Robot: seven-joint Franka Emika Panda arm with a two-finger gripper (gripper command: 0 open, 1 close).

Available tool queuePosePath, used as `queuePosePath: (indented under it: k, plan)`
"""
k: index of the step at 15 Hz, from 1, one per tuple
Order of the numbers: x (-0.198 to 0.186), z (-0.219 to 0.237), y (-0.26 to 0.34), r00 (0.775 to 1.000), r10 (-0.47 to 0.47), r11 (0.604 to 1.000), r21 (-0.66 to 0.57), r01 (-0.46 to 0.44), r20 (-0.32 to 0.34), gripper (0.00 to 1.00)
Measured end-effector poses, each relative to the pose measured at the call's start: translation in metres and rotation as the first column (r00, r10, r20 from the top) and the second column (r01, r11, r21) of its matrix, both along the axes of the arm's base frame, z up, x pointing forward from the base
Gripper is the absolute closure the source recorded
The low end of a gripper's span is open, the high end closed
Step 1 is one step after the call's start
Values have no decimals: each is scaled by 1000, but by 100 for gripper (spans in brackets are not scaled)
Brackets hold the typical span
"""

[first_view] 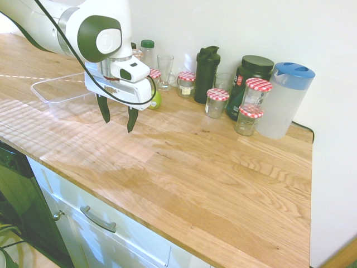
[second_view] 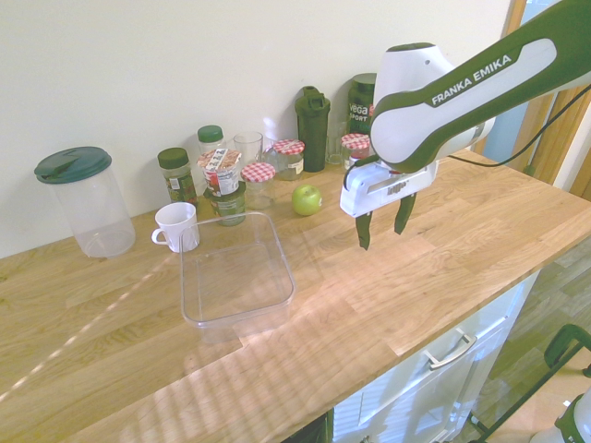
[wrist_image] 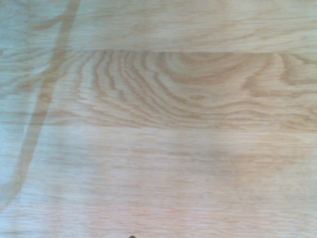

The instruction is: Put the apple into the container

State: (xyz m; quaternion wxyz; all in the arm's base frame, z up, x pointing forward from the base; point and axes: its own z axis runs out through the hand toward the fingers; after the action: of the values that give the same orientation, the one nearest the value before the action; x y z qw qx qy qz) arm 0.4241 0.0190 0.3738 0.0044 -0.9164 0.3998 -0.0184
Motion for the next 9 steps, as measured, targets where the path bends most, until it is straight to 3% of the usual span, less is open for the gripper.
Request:
queuePosePath:
  k: [2,4,6,9]
  plan:
    - [1,1,-1,1000,4,1000,0,-4,2,0]
    - [16,20,-1,999,26,1000,-8,-25,45,0]
    - [50,45,6,994,53,999,-17,-52,91,0]
    - [116,46,20,991,99,995,-38,-96,94,0]
